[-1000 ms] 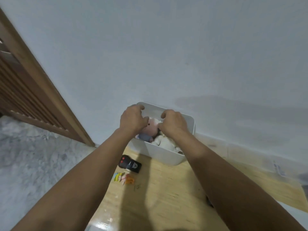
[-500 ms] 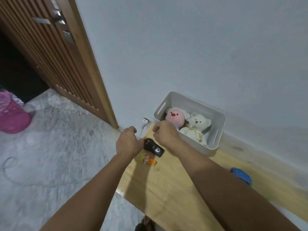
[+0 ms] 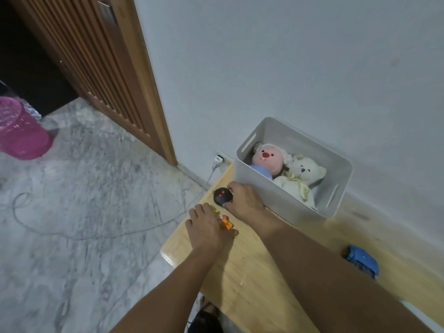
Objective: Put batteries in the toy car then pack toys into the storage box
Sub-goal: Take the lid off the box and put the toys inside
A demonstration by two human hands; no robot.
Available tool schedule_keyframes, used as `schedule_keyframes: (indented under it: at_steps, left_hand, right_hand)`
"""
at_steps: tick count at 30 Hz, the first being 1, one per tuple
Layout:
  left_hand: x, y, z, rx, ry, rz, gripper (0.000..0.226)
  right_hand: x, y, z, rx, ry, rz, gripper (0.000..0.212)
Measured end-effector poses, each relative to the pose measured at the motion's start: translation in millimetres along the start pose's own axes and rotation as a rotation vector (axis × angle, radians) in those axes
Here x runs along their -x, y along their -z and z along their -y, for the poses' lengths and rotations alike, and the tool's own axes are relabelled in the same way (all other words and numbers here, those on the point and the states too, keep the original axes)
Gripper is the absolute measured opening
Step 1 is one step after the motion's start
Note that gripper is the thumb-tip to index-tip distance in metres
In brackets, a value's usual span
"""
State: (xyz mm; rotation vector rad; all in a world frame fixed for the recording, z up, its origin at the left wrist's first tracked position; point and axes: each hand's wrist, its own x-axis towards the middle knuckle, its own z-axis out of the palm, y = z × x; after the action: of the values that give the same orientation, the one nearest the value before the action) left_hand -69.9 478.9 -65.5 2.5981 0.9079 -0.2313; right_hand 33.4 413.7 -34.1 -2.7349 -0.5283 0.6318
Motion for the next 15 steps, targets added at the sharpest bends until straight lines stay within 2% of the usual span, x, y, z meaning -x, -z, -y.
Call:
schedule_keyframes:
  at_steps: [6,10,15]
  left_hand:
    - [2,-12,3,0.06,-0.023,-0.101,0.068]
    - [5,-10,11,0.182,-0.067,-0.121,0.071]
    - [2,9,27,0.326,-0.127,-0.176,0.077]
  right_hand:
    - [-5,-5,-1,0.051,0.057,0.004,0.051]
    - [2,-6,0,0.066,0.069,-0.006,0.054]
    - [19,13,13,-0.044,0.072,-0.029,0.055]
